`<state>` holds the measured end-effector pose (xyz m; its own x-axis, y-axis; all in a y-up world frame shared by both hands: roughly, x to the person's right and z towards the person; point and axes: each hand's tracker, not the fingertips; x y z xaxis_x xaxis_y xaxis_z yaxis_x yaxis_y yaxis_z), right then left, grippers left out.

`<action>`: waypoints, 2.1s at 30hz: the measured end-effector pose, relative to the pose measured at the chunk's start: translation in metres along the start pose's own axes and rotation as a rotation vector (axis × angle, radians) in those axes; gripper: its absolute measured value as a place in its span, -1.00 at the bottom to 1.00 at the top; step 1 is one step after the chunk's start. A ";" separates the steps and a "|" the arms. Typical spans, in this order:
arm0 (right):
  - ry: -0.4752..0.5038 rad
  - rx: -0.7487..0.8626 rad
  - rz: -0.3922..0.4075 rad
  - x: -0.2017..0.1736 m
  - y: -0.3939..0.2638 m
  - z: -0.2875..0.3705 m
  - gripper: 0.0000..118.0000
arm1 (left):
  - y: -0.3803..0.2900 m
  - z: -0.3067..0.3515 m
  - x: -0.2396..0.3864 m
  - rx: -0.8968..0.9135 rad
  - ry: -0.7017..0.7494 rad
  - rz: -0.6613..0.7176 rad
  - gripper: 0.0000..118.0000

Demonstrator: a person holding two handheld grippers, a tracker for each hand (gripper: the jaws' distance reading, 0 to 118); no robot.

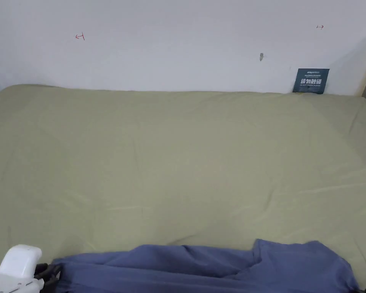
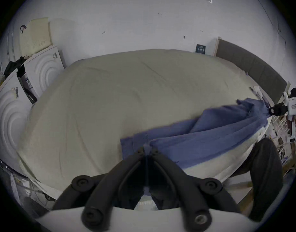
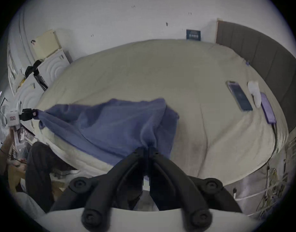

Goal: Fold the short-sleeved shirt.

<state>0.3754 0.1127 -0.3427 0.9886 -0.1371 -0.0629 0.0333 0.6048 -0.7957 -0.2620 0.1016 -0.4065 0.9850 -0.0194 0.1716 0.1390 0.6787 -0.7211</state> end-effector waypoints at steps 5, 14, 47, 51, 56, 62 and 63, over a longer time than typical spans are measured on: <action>-0.079 -0.020 -0.003 0.008 -0.008 -0.014 0.38 | -0.008 -0.005 -0.004 -0.040 0.009 0.061 0.65; -0.071 0.423 -0.023 -0.059 0.049 0.056 0.76 | 0.063 0.081 0.062 0.307 0.086 0.153 0.89; -0.196 0.903 0.155 -0.246 0.057 0.117 -0.98 | 0.030 -0.021 -0.099 -0.222 -0.303 0.661 -0.98; -0.205 0.878 0.153 -0.245 0.057 0.110 -0.98 | 0.016 -0.041 -0.100 -0.285 -0.527 0.753 0.97; -0.214 0.854 0.142 -0.241 0.059 0.105 -0.98 | 0.010 -0.054 -0.092 -0.324 -0.538 0.770 1.00; -0.230 0.839 0.134 -0.237 0.058 0.103 -0.98 | 0.009 -0.068 -0.086 -0.296 -0.667 0.795 1.00; -0.227 0.833 0.130 -0.236 0.059 0.102 -0.98 | 0.009 -0.070 -0.083 -0.299 -0.692 0.806 1.00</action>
<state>0.1591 0.2605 -0.3135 0.9944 0.0793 0.0696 -0.0732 0.9936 -0.0859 -0.3354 0.0579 -0.4738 0.5403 0.8278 -0.1507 -0.4073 0.1006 -0.9077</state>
